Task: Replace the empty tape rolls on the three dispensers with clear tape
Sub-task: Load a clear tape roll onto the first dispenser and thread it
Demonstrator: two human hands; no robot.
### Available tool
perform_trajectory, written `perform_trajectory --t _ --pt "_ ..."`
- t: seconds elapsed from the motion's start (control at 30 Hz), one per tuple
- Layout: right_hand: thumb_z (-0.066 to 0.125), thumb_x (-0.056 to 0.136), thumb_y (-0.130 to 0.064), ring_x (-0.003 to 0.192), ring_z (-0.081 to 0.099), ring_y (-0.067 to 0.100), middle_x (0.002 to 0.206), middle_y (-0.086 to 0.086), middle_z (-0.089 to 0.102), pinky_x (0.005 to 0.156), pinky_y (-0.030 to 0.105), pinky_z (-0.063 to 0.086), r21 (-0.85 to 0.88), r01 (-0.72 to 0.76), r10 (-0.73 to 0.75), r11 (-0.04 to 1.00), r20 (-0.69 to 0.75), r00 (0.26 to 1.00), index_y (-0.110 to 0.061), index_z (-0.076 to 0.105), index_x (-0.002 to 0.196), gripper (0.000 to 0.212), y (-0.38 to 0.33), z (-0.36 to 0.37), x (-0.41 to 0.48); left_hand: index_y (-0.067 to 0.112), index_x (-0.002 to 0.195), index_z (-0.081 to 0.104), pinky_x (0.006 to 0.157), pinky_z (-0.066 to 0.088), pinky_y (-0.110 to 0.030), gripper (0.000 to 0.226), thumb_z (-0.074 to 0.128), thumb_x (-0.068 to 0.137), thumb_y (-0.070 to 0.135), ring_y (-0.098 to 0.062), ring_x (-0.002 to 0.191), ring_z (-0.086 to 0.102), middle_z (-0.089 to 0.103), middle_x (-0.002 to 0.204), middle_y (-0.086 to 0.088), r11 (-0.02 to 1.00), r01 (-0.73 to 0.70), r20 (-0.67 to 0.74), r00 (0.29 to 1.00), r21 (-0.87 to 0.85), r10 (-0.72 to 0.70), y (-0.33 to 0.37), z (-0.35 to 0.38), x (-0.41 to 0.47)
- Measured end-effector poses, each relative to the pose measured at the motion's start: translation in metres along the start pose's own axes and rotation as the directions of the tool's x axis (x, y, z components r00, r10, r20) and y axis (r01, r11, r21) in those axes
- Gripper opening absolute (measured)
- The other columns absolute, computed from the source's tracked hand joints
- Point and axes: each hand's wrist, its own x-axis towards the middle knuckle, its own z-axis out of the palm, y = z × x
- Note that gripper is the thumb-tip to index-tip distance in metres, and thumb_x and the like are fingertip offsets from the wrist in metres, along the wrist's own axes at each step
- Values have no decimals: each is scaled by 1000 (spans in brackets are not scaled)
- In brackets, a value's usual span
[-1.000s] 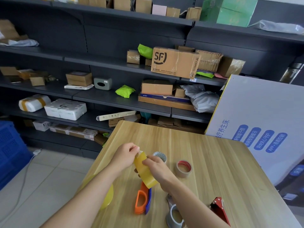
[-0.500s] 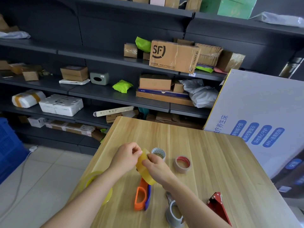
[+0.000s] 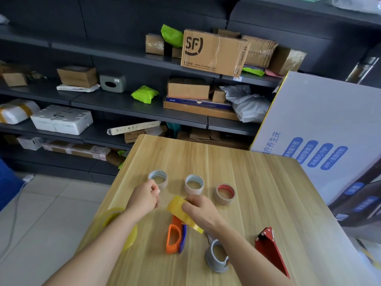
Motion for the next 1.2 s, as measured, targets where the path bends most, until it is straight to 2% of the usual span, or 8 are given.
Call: perform_trajectory --t 0.13,0.27,0.5,0.73,0.9,1.0,1.13,1.2 --pt "62 73 -52 57 50 16 57 -1 49 54 35 42 -17 -33 31 999 -125 992 -10 52 61 45 15 4 0 12 78 54 61 47 -32 19 46 96 13 -20 64 61 67 68 -3 996 29 13 999 89 -31 -10 5 8" --pt "63 82 -48 57 44 13 59 0 46 55 31 34 -118 -38 20 992 -149 989 -6 54 67 46 24 7 2 7 77 57 51 41 -25 19 53 95 11 -19 54 54 62 68 -6 970 152 124 984 -192 -130 -13 7 14" --pt "59 88 -52 74 55 19 76 -2 59 66 34 43 -214 -47 10 976 -172 985 -14 63 91 38 35 16 3 12 78 57 44 40 -23 29 59 93 37 -19 52 45 49 63 -5 653 496 189 855 -572 -484 -27 20 12" --pt "59 89 -49 84 58 24 80 -2 57 67 32 38 -308 26 -87 951 -186 979 -14 60 102 37 30 40 10 17 107 58 65 56 -36 67 73 59 61 -24 73 63 63 89 -9 668 603 615 742 -436 -267 -10 35 -6" --pt "61 88 -48 84 55 24 85 7 64 69 32 38 -416 112 -172 902 -108 979 -11 61 98 39 35 54 18 8 108 61 58 54 -31 43 81 72 23 -20 60 62 68 75 -8 613 611 497 783 -501 -374 -19 44 2" --pt "64 86 -44 98 55 19 96 2 69 82 31 45 -305 145 -174 941 -70 982 -17 68 107 34 42 56 19 4 127 48 55 52 -32 64 80 72 11 -26 73 66 69 101 -17 603 600 411 800 -525 -437 -32 43 5" --pt "58 87 -29 105 55 17 109 -3 58 92 33 47 132 -115 136 984 -160 978 -17 57 107 23 56 60 16 8 133 39 56 50 -32 75 81 70 10 -31 93 64 62 118 -19 594 583 308 807 -555 -504 -52 39 7" --pt "53 89 -17 103 55 21 110 0 54 89 34 47 82 -243 253 967 -168 953 -16 51 102 13 67 63 17 8 127 44 58 49 -32 67 80 70 11 -30 91 64 63 116 -18 575 588 307 801 -569 -514 -56 39 7"
